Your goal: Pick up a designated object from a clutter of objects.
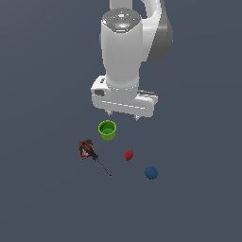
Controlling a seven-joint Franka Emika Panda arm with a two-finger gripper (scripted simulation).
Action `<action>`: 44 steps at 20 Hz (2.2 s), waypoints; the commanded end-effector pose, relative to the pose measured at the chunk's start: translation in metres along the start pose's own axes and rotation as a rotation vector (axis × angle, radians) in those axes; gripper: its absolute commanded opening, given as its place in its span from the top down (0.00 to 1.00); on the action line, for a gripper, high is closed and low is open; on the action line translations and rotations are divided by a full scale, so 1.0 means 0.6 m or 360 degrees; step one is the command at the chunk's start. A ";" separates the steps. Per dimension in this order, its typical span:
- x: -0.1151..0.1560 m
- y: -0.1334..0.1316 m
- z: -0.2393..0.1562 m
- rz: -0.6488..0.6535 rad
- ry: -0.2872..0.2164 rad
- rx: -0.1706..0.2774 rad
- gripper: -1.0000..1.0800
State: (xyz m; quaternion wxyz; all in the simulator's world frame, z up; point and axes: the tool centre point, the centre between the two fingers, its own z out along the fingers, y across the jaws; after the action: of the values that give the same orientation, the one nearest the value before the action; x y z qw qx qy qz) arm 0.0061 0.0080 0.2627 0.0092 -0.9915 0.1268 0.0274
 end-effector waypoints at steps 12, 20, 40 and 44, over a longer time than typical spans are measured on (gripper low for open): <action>0.044 -0.048 0.138 0.0612 -0.0003 0.0051 0.04; 0.062 -0.064 0.221 0.0985 0.0022 0.0046 0.04; 0.077 -0.071 0.313 0.1402 0.0090 0.0023 0.04; 0.078 -0.071 0.322 0.1403 0.0090 0.0023 0.04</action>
State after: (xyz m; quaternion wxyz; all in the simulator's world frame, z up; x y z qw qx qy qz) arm 0.0521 0.0425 0.0707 0.0003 -0.8430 0.5379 0.0004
